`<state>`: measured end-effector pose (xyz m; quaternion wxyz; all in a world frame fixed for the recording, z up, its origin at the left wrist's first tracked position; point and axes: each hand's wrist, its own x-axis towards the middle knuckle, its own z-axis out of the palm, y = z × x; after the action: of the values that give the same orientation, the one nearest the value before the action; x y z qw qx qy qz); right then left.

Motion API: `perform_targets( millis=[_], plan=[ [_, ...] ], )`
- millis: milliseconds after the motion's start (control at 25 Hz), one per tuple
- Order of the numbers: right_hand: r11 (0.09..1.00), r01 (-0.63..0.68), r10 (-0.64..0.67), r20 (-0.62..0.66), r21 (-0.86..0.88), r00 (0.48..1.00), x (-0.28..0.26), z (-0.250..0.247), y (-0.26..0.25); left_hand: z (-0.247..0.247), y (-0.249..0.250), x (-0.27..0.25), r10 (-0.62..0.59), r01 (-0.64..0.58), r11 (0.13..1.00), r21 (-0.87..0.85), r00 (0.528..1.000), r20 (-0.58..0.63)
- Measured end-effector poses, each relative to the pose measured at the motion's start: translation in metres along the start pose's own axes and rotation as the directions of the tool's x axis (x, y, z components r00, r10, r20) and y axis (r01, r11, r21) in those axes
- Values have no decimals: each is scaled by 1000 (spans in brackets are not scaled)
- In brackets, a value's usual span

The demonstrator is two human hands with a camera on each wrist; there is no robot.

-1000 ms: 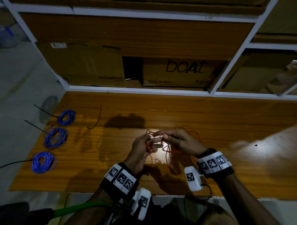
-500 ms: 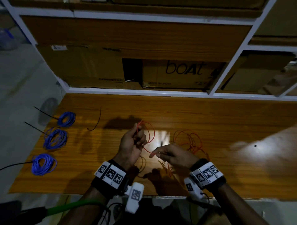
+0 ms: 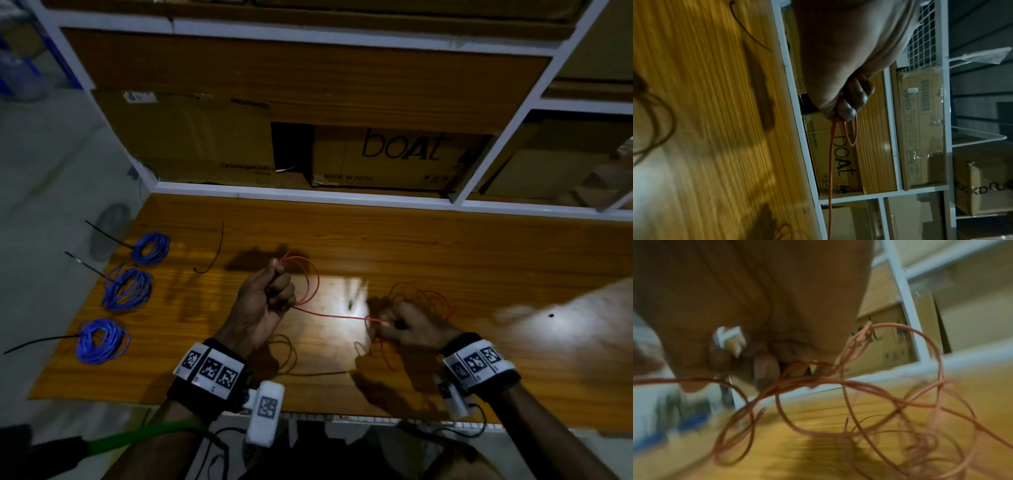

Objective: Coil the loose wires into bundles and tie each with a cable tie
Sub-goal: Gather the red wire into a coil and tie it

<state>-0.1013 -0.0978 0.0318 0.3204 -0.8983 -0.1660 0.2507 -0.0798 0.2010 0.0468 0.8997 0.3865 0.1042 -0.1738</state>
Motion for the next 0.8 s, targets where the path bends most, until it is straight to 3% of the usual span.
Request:
perform_targets(
  millis=[80,160,240,440,560,720,800],
  plan=[
    [957,-56,30,-94,-283,995,-2,-12,10,1,6,2,41,-41,994,102,999,3],
    [784,-178,131,-123,-595,984,3,-24,19,5,7,5,78,-80,979,187,997,23],
    [640,-268,218,-165,-720,962,5,-37,45,5,13,6,105,-108,973,203,994,25],
    [578,-516,410,-322,-632,853,-19,-78,148,-20,39,-4,141,-137,985,106,989,-37],
    [482,-609,472,-398,-631,786,-25,-98,157,-31,38,-7,153,-146,983,111,987,-53],
    [545,-728,493,-543,-417,680,-11,-102,138,-11,22,-1,175,-168,980,105,983,-60],
    [624,-692,472,-531,-363,704,6,-96,128,7,7,2,183,-175,971,163,982,-35]
  ],
)
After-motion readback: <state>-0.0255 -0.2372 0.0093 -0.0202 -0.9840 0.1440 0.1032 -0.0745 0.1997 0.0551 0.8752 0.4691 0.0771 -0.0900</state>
